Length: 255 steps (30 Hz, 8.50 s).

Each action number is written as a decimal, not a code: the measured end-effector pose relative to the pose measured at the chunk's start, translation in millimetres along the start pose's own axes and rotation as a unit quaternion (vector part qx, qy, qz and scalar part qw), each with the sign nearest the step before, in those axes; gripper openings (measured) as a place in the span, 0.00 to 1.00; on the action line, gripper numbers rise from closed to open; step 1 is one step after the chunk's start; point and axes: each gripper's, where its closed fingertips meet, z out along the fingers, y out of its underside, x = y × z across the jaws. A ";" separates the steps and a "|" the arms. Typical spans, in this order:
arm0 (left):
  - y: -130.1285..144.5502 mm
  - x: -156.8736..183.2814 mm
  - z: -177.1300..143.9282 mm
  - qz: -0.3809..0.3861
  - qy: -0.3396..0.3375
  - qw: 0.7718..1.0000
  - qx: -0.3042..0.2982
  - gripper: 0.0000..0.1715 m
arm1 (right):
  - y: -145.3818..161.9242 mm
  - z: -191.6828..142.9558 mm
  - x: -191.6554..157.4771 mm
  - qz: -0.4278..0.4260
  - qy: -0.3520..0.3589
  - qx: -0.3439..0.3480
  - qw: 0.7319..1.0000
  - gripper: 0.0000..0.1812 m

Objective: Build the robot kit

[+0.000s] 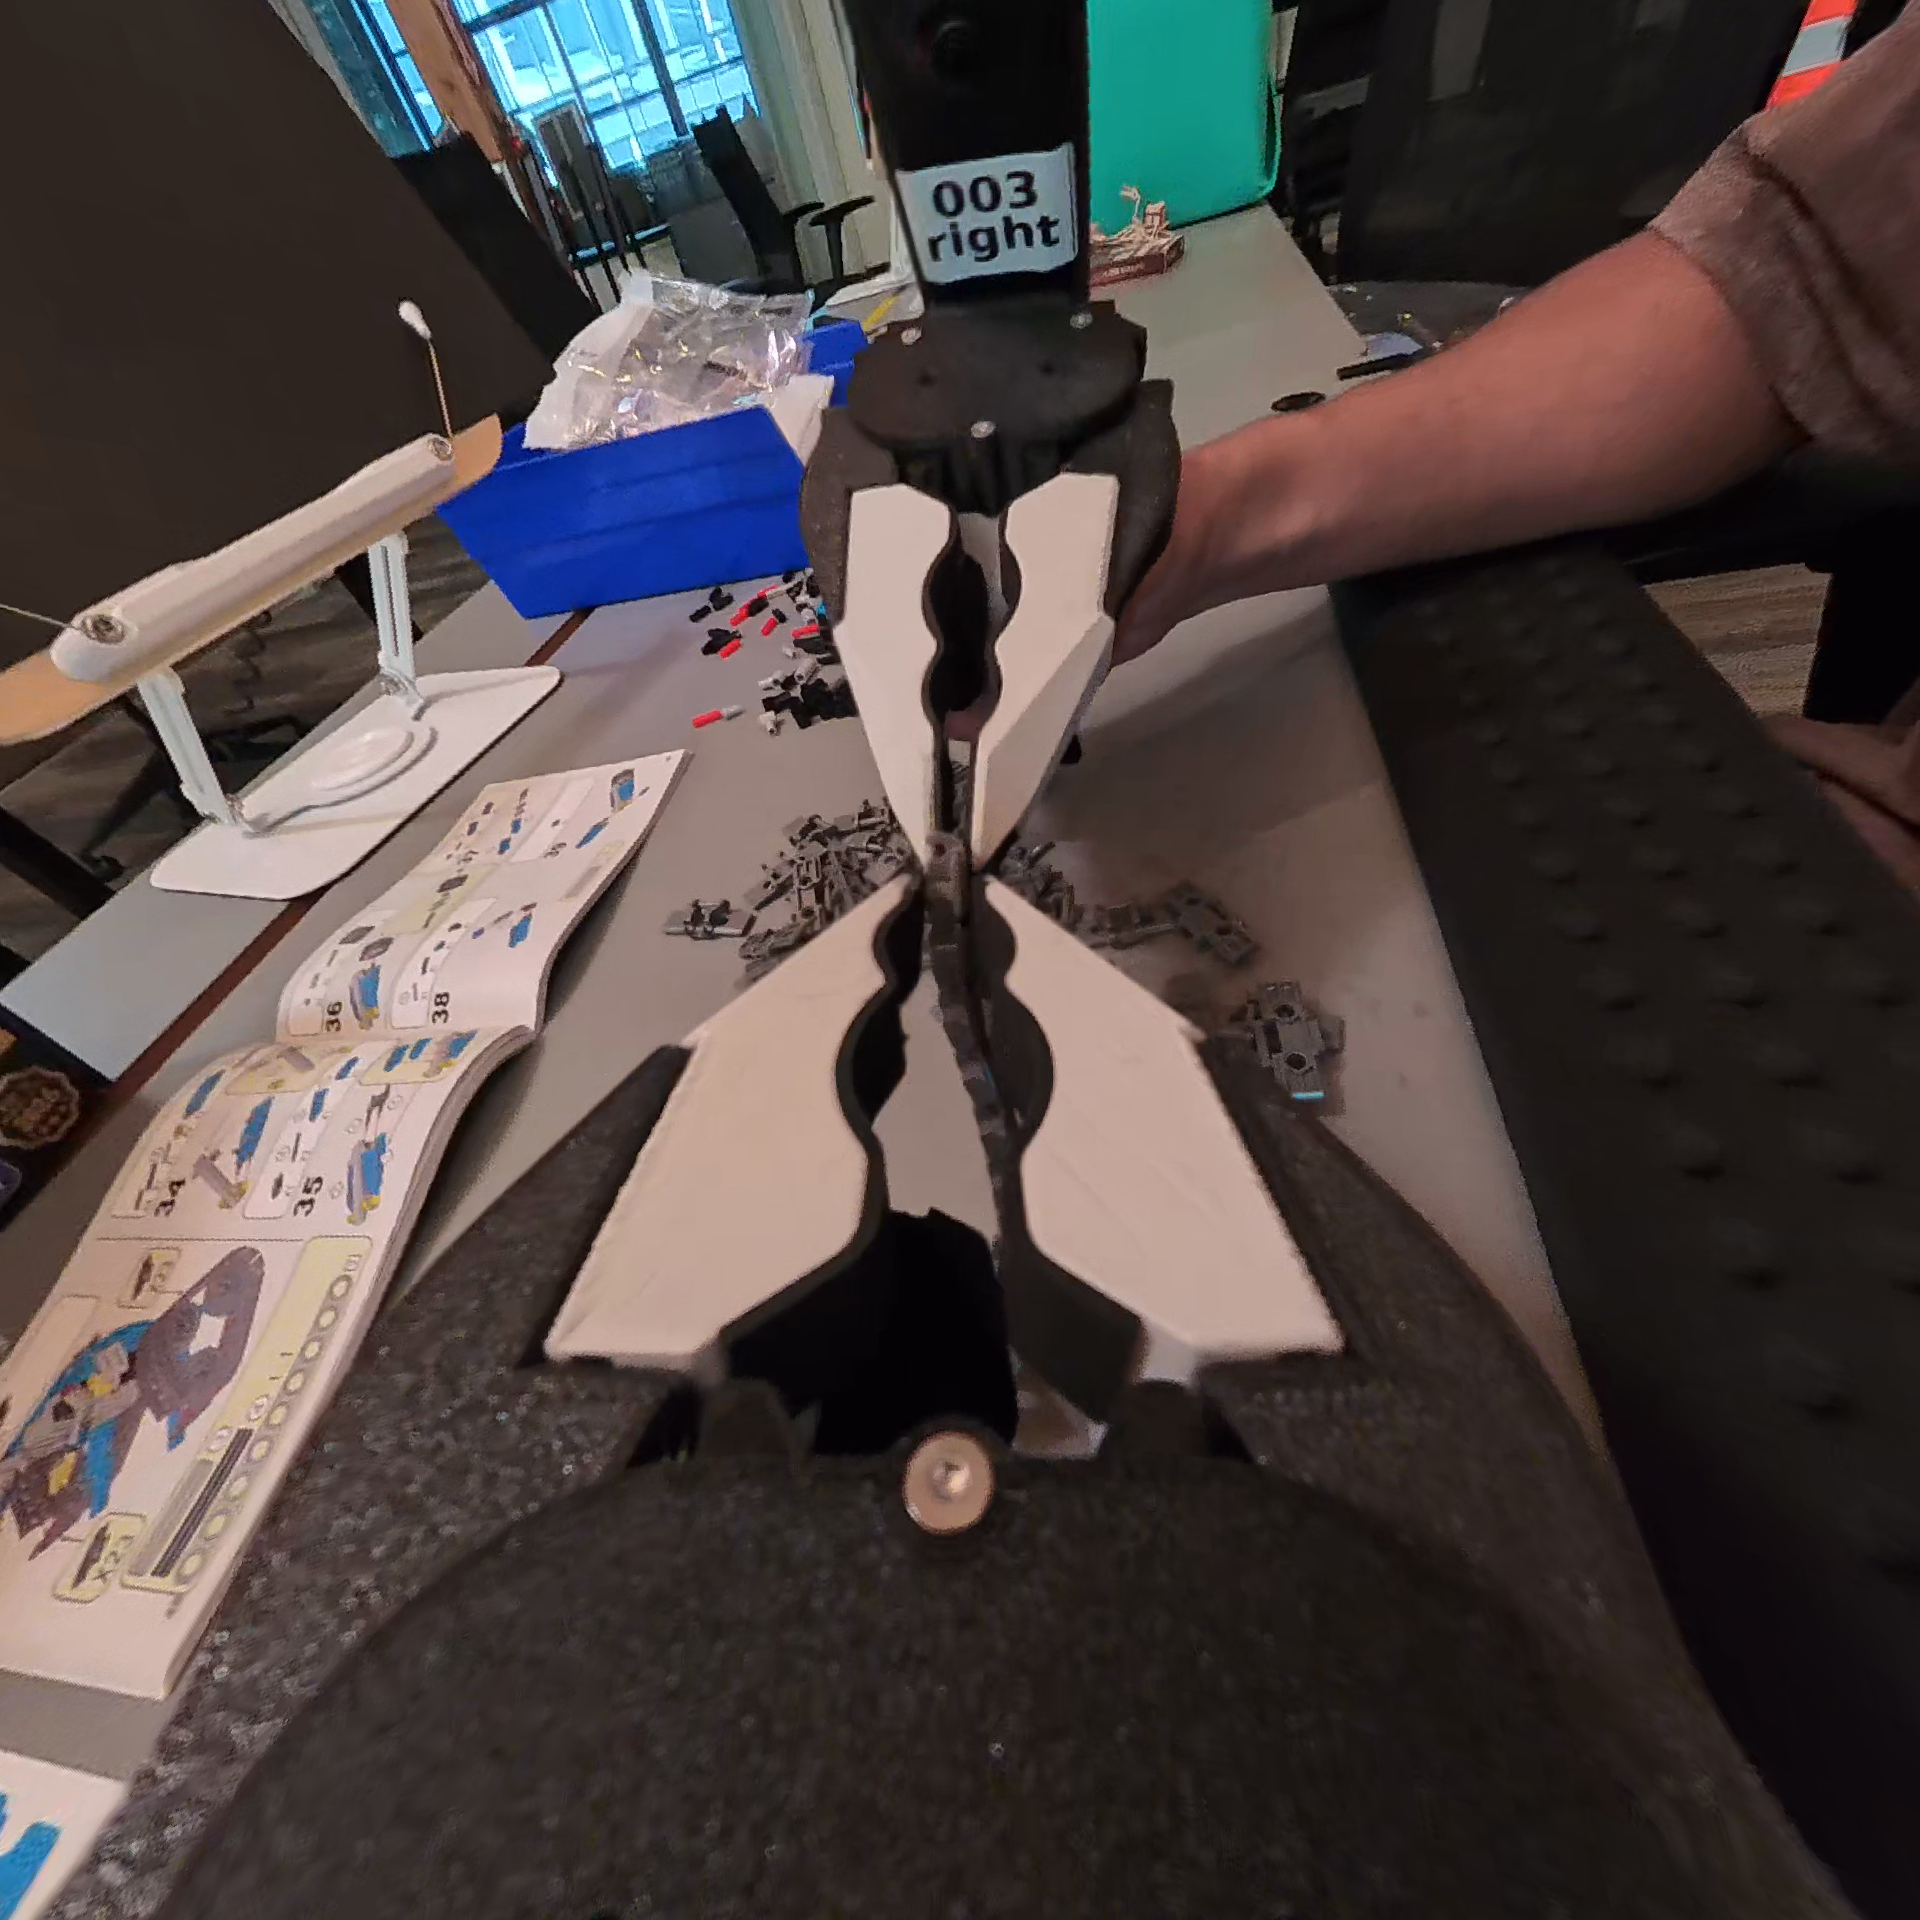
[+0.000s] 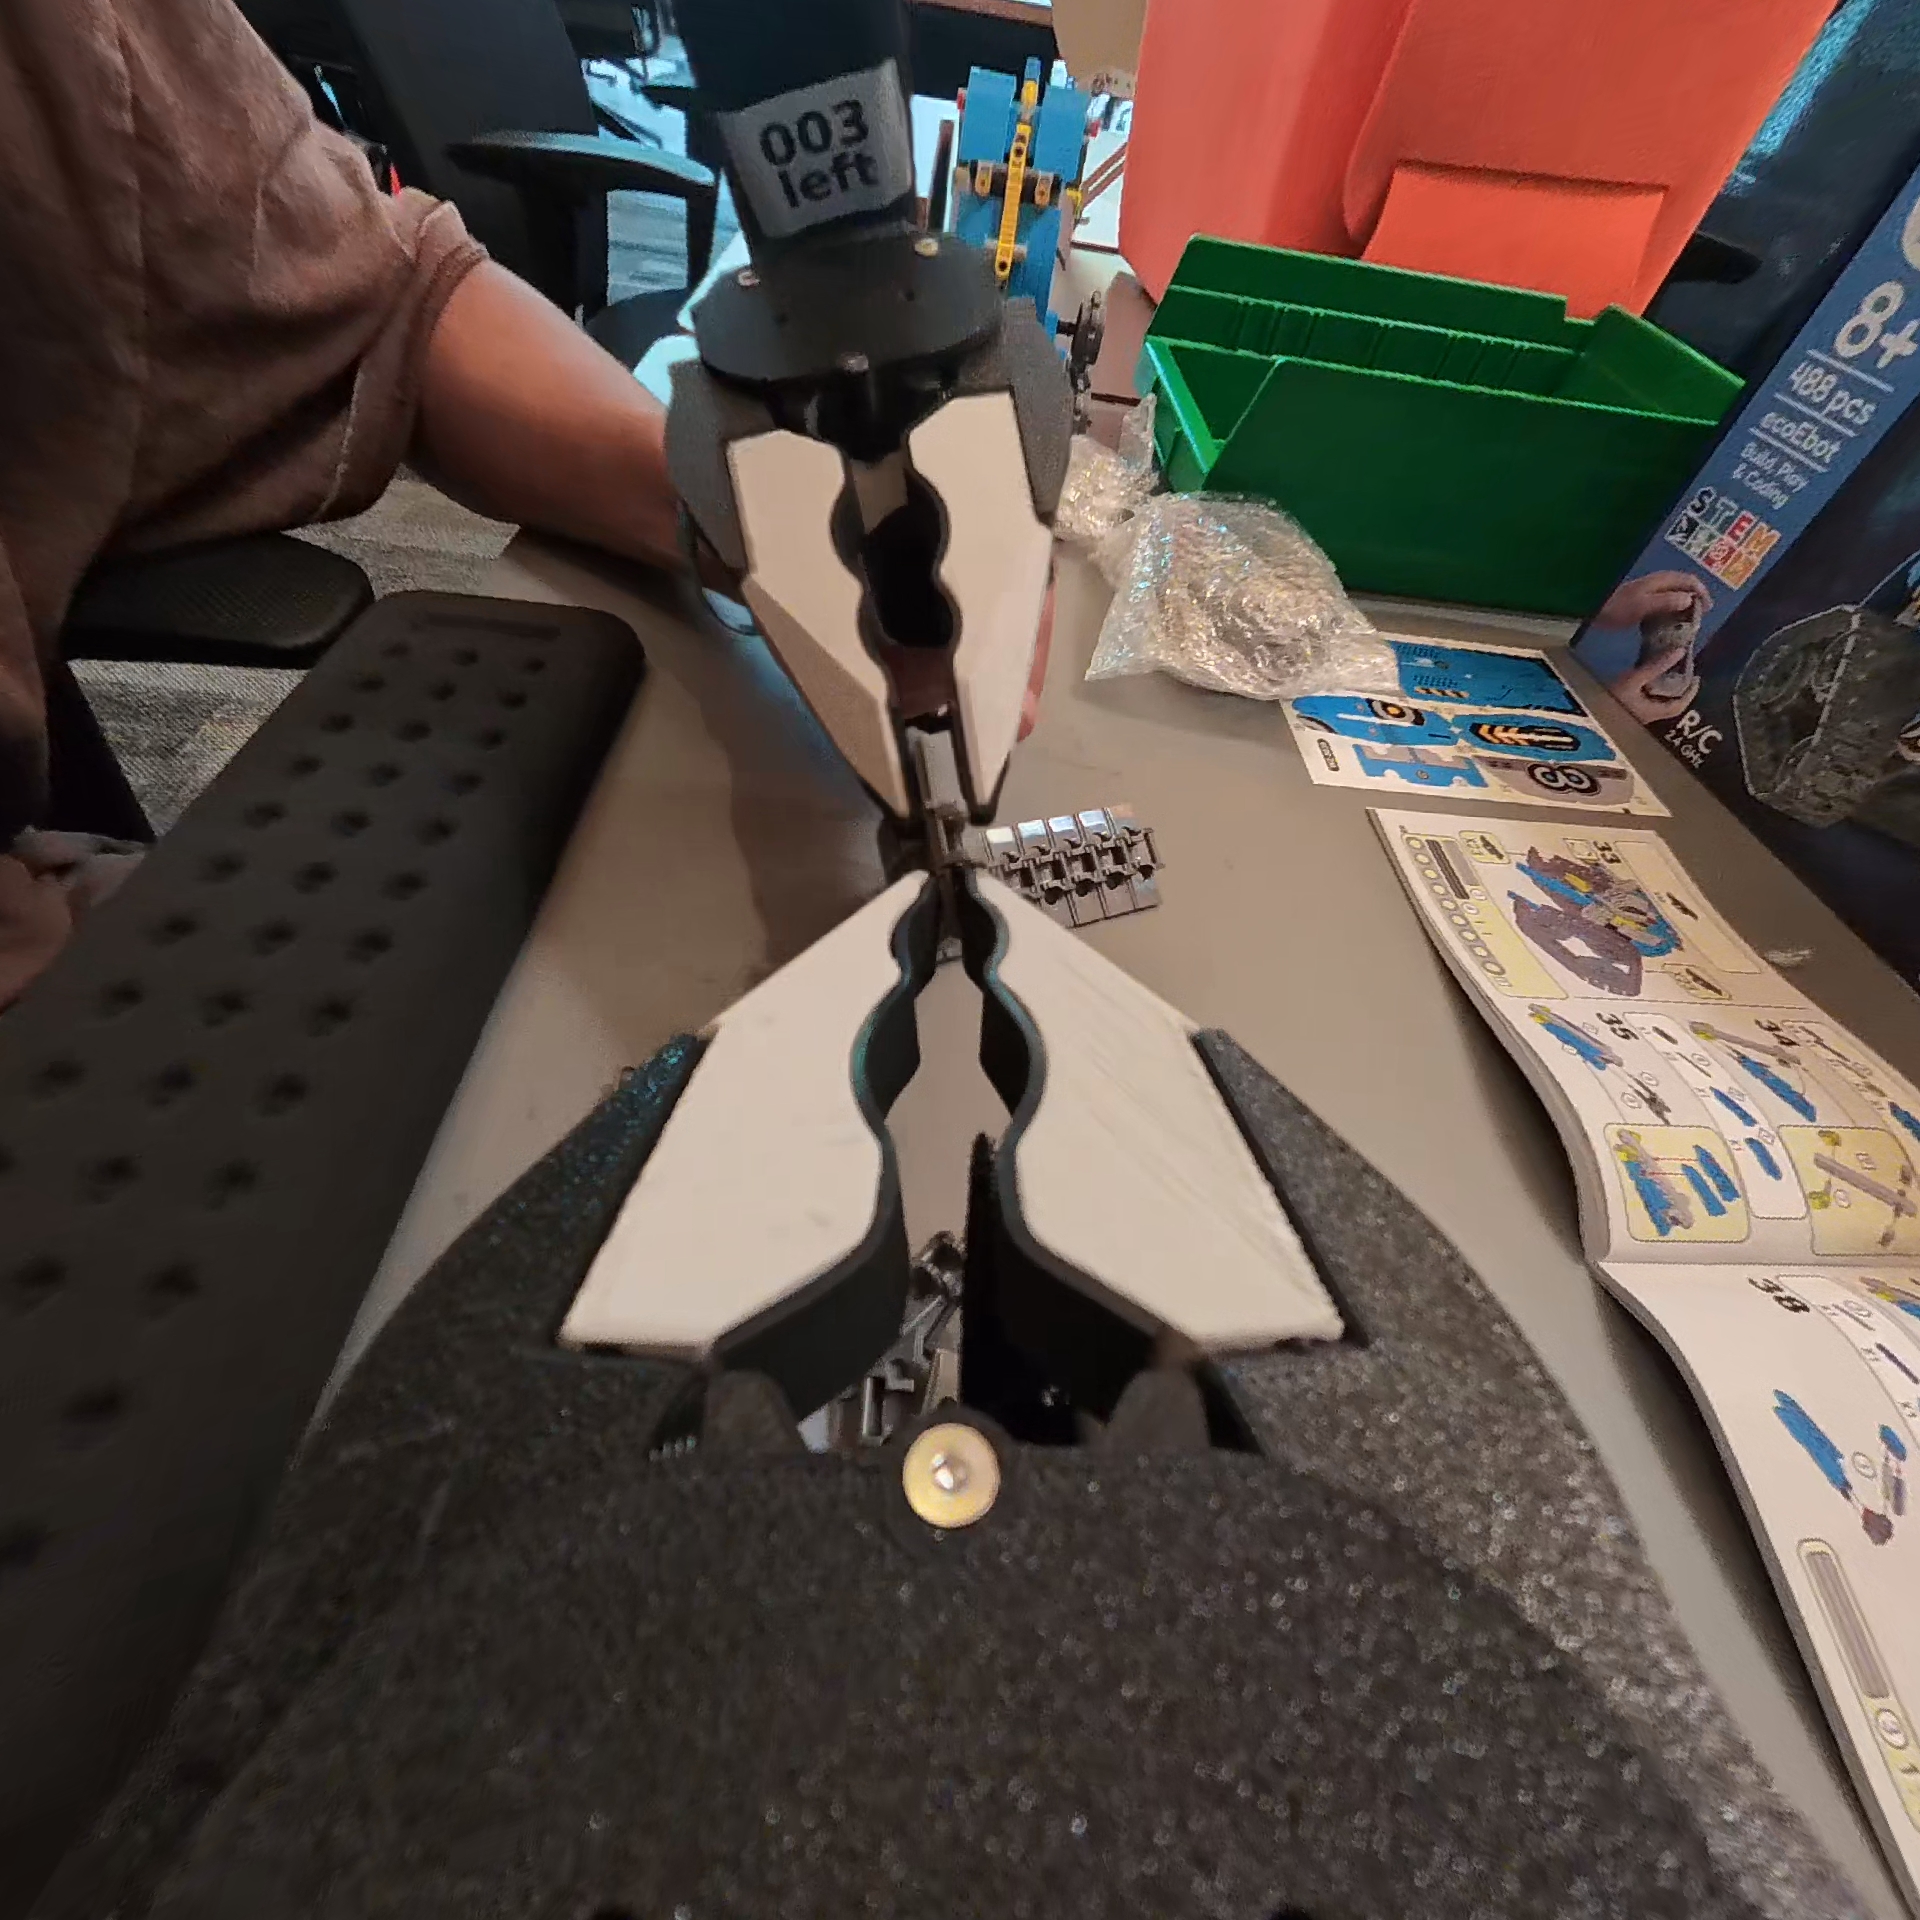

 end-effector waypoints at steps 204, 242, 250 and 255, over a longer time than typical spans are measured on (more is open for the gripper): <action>4.1 -11.6 -2.5 -0.282 0.098 0.954 0.034 0.04 | 2.1 9.2 9.4 0.118 -0.019 -0.076 0.990 0.11; -11.6 -4.6 -1.0 -0.271 0.113 0.952 0.089 0.04 | -5.9 4.1 -6.6 0.250 -0.116 -0.034 0.961 0.05; -15.8 -13.1 -8.3 -0.337 0.132 0.925 0.119 0.03 | -13.7 18.1 -0.8 0.222 -0.055 -0.025 0.973 0.05; -17.8 -6.4 -8.6 -0.323 0.141 0.929 0.112 0.03 | -14.5 15.7 -9.0 0.227 -0.076 -0.042 0.970 0.04</action>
